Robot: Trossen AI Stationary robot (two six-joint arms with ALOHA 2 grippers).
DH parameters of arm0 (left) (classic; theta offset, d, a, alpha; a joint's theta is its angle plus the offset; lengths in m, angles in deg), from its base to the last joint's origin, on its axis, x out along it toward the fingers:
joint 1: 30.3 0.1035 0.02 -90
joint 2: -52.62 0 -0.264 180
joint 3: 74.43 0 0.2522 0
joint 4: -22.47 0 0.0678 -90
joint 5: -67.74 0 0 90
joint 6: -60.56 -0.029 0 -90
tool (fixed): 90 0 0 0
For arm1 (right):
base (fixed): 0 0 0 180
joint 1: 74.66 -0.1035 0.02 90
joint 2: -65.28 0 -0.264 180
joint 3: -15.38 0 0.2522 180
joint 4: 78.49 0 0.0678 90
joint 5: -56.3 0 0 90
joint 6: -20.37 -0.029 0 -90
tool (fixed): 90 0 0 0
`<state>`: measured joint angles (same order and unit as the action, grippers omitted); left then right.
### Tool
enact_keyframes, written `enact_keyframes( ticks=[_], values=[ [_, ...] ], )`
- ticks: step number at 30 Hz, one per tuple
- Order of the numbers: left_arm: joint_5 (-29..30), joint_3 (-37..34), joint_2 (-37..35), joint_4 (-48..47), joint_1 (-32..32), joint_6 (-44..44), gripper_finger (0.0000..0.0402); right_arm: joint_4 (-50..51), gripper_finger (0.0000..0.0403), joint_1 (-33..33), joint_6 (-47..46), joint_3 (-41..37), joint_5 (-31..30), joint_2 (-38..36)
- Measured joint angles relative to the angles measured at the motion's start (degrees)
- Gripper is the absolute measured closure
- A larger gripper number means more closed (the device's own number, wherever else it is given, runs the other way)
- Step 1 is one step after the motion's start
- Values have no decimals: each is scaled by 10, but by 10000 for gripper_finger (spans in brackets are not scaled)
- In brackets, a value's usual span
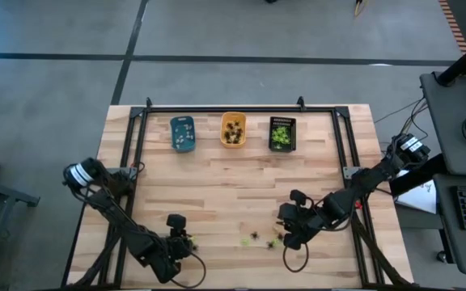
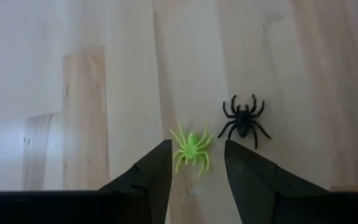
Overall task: Sort Halloween decoration
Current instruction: Put the green spider toy into the black bin
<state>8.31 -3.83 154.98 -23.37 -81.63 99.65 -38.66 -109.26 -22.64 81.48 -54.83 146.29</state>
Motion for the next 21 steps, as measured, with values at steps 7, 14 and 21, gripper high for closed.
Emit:
enact_keyframes(
  ticks=[7,14,21],
  values=[
    [-1,0,19,0,0,8,284,-1,339,0,0,0,0,0],
    [1,-1,29,4,-1,24,318,-7,339,0,-1,0,0,0],
    [3,-8,28,4,-1,41,385,-11,339,0,-1,0,0,1]
  ],
)
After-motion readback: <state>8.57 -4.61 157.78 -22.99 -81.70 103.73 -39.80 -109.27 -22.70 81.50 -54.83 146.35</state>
